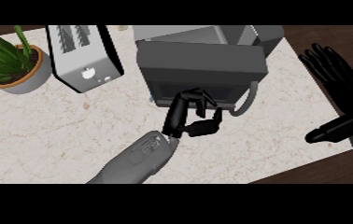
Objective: Pick up the milk, place it into the microwave and close the microwave
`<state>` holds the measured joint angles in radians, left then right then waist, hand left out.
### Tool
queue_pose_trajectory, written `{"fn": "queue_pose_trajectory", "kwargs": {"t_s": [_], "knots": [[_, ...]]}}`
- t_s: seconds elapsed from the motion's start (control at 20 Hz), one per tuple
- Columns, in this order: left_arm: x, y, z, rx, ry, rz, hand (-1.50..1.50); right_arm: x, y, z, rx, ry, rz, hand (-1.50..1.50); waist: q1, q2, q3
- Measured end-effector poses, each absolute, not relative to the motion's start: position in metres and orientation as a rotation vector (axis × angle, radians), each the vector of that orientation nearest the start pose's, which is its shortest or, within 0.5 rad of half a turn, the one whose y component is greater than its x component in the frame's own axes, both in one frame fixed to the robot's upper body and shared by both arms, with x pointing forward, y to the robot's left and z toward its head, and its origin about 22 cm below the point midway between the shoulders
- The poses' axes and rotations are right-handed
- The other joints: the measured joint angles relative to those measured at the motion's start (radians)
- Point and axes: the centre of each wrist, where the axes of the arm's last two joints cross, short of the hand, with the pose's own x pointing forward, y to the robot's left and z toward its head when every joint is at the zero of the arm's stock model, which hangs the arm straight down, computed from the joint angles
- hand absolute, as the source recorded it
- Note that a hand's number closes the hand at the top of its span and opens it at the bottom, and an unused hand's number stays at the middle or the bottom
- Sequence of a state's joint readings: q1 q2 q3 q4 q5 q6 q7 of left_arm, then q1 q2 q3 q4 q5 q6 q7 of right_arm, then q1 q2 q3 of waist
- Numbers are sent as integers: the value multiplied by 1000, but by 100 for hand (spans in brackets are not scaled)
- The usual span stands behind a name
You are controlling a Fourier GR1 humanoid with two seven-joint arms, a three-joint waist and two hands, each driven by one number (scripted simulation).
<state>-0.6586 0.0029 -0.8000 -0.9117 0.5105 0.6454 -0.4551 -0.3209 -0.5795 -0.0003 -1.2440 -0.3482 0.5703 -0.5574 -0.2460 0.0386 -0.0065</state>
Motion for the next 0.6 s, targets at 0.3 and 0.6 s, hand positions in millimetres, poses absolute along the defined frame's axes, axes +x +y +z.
{"fn": "queue_pose_trajectory", "kwargs": {"t_s": [0.3,0.6], "knots": [[315,23,-2,-53,-1786,-216,-150,326,-366,118,370,-2091,596,150,-26,12,1],[317,20,4,-36,-1763,-135,-150,331,-375,173,176,-2219,758,150,-38,23,1]]}}
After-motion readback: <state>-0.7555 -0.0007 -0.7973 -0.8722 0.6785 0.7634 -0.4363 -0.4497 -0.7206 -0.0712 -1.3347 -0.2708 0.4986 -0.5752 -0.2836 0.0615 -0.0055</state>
